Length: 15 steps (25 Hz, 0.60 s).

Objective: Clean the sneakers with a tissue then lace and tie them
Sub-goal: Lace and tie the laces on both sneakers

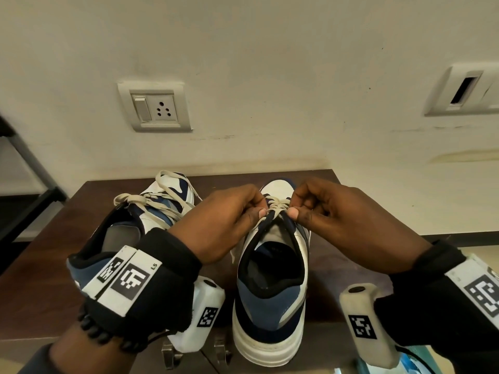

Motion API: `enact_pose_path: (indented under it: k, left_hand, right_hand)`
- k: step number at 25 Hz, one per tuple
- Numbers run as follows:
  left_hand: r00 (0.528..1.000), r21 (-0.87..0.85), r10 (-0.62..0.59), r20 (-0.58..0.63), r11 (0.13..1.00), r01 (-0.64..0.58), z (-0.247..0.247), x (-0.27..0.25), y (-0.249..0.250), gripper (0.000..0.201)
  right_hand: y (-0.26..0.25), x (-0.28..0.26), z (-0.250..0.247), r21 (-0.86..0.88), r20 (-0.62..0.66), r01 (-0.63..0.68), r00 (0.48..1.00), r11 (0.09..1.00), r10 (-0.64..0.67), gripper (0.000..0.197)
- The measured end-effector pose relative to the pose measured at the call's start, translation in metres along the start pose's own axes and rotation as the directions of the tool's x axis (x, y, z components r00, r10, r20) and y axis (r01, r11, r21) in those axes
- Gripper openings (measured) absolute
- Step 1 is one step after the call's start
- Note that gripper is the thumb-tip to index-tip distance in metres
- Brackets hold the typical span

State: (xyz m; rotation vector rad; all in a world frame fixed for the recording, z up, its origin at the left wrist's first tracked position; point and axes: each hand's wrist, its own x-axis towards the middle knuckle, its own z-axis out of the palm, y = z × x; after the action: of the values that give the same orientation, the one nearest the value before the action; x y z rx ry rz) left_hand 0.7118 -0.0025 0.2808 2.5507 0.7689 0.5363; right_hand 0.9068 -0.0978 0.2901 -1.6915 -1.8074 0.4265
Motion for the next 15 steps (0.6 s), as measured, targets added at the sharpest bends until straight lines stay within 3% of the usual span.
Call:
enact_pose_path:
  k: [3,6,11,15]
  left_hand:
    - [0.997,0.099,0.057,-0.058,0.994,-0.052,0.005,0.0,-0.002,0.015]
    - [0.989,0.035,0.009,-0.145,0.999,-0.003,0.008,0.002,-0.001,0.015]
    - [0.998,-0.06,0.046,-0.037,0.997,-0.048,0.001,0.003,0.0,0.01]
    - [0.997,-0.031,0.046,-0.06,0.998,-0.048,-0.004,0.003,0.002,0.007]
  right_hand:
    - [-0.001,-0.001,-0.001,0.008,0.016,-0.008,1.0,1.0,0.008,0.008]
    - [-0.004,-0.002,-0.001,0.025,0.051,-0.002,0.999,1.0,0.001,0.007]
    - [-0.007,-0.002,-0.001,0.094,0.078,0.0,0.997,0.996,-0.007,0.015]
    - [-0.006,-0.001,0.002,0.085,0.09,-0.015,0.996,0.996,0.007,0.008]
